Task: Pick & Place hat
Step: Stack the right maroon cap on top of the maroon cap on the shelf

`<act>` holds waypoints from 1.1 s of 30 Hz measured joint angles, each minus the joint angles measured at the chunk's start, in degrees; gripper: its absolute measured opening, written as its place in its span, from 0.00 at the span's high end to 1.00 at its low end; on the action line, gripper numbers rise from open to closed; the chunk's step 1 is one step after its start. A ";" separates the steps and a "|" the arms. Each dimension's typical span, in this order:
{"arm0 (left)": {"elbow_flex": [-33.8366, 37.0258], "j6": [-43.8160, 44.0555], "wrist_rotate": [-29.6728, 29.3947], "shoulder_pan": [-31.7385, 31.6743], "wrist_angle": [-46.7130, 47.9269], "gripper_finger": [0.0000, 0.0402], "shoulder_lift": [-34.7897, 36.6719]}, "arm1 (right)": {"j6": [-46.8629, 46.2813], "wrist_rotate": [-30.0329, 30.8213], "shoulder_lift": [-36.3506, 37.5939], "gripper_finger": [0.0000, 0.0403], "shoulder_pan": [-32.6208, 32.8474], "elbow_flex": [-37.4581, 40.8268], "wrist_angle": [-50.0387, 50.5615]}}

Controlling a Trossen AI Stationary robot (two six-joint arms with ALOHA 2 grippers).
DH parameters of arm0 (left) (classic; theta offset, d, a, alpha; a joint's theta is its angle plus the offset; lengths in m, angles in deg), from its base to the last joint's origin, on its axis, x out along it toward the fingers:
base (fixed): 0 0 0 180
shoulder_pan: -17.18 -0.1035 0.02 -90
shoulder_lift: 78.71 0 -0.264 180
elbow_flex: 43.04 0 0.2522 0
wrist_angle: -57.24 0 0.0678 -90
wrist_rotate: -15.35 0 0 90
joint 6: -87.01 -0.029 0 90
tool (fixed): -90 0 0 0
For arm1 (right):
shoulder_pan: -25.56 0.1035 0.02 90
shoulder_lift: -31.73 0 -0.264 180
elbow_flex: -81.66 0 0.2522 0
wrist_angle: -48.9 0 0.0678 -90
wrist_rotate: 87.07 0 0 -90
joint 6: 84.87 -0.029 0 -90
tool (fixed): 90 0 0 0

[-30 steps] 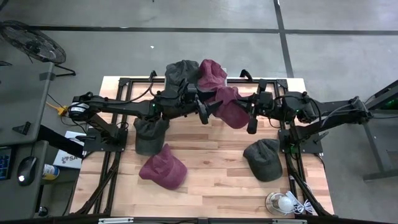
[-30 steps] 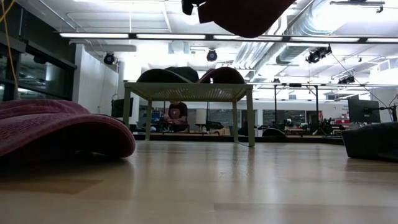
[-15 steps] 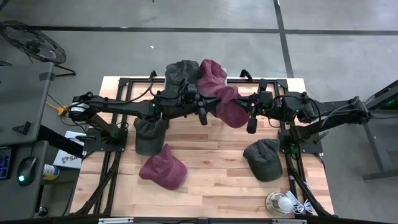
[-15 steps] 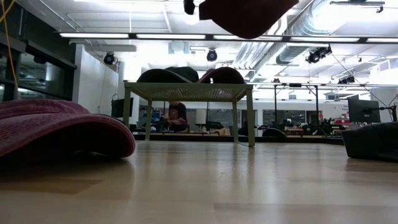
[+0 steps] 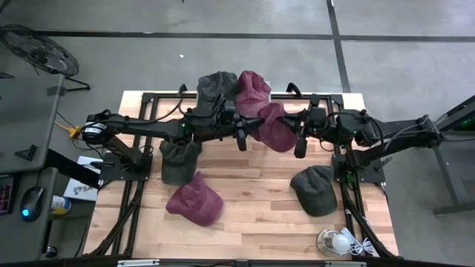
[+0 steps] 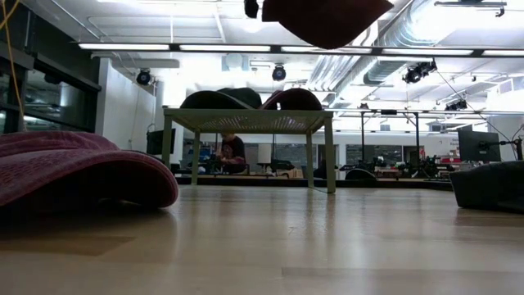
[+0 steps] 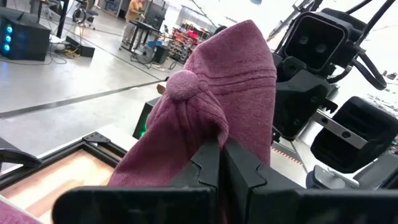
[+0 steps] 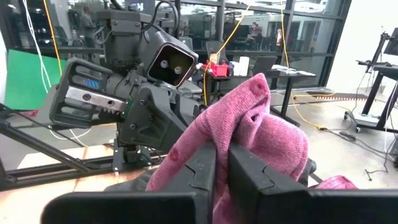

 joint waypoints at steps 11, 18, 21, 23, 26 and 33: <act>0.02 1.49 0.26 -0.02 0.00 1.00 0.02 | -4.27 1.17 3.72 0.82 0.00 0.00 0.70; 0.02 2.48 0.59 -0.07 0.02 1.00 0.04 | -7.06 2.58 6.49 0.76 0.00 0.00 4.94; 0.02 3.08 1.30 -0.91 0.04 1.00 0.04 | -8.41 2.56 6.82 0.73 0.00 0.00 6.45; 0.02 4.16 2.33 -1.69 0.08 1.00 0.04 | -9.02 2.48 7.10 0.71 0.00 0.00 7.07; 0.02 4.55 3.68 -2.43 0.09 1.00 0.04 | -9.64 2.36 7.16 0.69 0.00 0.00 7.49; 0.04 5.58 4.69 -2.67 0.34 1.00 0.39 | -11.68 1.87 8.61 0.62 0.02 0.02 9.35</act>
